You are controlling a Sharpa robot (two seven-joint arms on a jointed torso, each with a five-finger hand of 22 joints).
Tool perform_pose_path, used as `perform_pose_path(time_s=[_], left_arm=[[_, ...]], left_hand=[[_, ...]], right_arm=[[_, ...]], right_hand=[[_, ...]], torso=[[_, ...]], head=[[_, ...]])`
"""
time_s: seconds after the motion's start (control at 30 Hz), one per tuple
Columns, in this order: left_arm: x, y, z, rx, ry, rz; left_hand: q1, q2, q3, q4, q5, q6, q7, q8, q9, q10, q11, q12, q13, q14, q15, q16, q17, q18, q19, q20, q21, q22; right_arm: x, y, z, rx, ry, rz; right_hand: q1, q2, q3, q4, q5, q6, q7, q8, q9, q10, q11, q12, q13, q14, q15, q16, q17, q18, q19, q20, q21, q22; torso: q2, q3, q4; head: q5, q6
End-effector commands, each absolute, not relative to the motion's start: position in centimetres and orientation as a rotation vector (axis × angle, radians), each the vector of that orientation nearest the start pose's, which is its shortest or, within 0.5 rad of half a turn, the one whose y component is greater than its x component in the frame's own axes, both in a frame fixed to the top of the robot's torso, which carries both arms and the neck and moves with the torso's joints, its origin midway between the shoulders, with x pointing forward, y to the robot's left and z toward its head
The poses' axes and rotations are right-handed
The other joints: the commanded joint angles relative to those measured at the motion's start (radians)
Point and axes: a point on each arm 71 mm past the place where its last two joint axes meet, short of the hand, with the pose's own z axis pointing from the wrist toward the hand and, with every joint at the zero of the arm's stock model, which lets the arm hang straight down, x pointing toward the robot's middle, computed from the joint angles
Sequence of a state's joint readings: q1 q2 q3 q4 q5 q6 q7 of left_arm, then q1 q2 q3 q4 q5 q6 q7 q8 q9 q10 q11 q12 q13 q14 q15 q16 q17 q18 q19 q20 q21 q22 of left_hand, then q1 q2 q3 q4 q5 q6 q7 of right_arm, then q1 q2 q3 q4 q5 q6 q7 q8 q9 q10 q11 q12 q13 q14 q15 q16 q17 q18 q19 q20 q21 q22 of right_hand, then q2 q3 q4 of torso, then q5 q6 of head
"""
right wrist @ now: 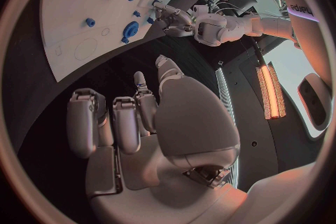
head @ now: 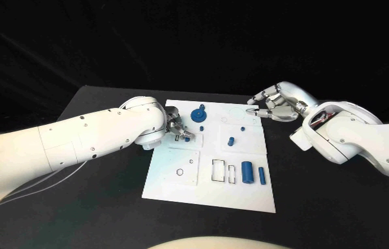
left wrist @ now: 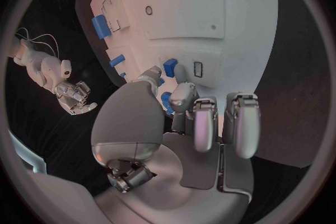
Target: Assemble the parts on the task board
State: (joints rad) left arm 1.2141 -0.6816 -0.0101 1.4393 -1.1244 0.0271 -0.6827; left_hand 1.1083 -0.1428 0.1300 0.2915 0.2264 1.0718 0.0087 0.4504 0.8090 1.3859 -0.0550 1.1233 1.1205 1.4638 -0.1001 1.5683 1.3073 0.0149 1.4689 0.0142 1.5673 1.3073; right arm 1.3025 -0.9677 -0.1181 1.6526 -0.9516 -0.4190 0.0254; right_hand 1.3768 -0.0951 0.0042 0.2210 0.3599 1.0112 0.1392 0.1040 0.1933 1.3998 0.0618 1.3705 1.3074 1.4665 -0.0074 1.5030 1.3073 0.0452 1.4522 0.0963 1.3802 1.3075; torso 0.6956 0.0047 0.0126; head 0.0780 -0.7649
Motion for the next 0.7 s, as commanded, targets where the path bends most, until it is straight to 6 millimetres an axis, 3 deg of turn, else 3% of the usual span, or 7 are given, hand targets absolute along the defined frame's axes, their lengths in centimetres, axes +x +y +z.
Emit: perform_pose_path(time_s=[0.03,0.3,0.5,0.7], left_arm=[[49.9,16.9,-20.8,-0.313,2.219,-0.356],[50.3,17.6,-19.4,-0.337,2.206,-0.366],[51.4,19.0,-17.9,-0.328,2.200,-0.326],[52.7,19.9,-16.9,-0.324,2.178,-0.288]], left_hand=[[-0.006,0.004,-0.011,0.000,-0.002,-0.004,0.007,-0.004,0.001,-0.001,0.005,0.004,-0.002,0.107,0.000,0.002,0.263,-0.015,0.102,-0.004,0.004,0.263],[0.004,0.008,-0.040,-0.002,0.000,-0.010,0.008,-0.007,0.001,-0.009,0.007,-0.007,-0.013,0.107,0.001,0.002,0.263,-0.014,0.100,-0.004,0.002,0.261],[0.051,0.017,-0.061,-0.005,0.001,-0.018,0.012,-0.014,-0.001,-0.019,0.009,-0.019,-0.025,0.107,0.003,0.002,0.263,-0.011,0.093,-0.002,-0.004,0.250],[0.083,0.031,-0.083,-0.001,0.002,-0.055,0.032,-0.060,-0.034,-0.041,0.025,-0.050,-0.055,0.107,0.015,0.002,0.263,-0.007,0.082,0.004,-0.013,0.234]], right_arm=[[46.8,-22.6,-15.3,0.243,1.640,0.938],[46.9,-22.7,-15.3,0.245,1.639,0.935],[46.9,-22.7,-15.3,0.246,1.641,0.933],[46.9,-22.7,-15.3,0.246,1.642,0.931]], right_hand=[[-0.013,0.001,-0.005,0.001,0.006,-0.001,0.000,0.006,0.001,-0.005,-0.005,-0.004,0.048,0.071,-0.007,-0.006,0.136,0.005,-0.005,-0.002,-0.003,0.138],[-0.014,0.001,-0.006,0.002,0.007,-0.002,0.000,0.006,0.001,-0.006,-0.005,-0.006,0.047,0.070,-0.007,-0.008,0.134,0.006,-0.006,-0.002,-0.004,0.138],[-0.014,0.001,-0.006,0.002,0.007,-0.002,0.000,0.006,0.001,-0.006,-0.005,-0.006,0.047,0.070,-0.007,-0.008,0.134,0.006,-0.006,-0.002,-0.004,0.138],[-0.014,0.001,-0.006,0.002,0.007,-0.002,0.000,0.006,0.001,-0.006,-0.005,-0.006,0.047,0.070,-0.007,-0.008,0.134,0.006,-0.006,-0.002,-0.004,0.138]], torso=[[0.000,0.0004,0.0000],[-0.001,0.0016,0.0008],[0.000,0.0005,-0.0003],[0.001,0.0004,-0.0004]], head=[[0.001,0.004],[0.004,0.007],[0.005,0.011],[0.004,0.014]])
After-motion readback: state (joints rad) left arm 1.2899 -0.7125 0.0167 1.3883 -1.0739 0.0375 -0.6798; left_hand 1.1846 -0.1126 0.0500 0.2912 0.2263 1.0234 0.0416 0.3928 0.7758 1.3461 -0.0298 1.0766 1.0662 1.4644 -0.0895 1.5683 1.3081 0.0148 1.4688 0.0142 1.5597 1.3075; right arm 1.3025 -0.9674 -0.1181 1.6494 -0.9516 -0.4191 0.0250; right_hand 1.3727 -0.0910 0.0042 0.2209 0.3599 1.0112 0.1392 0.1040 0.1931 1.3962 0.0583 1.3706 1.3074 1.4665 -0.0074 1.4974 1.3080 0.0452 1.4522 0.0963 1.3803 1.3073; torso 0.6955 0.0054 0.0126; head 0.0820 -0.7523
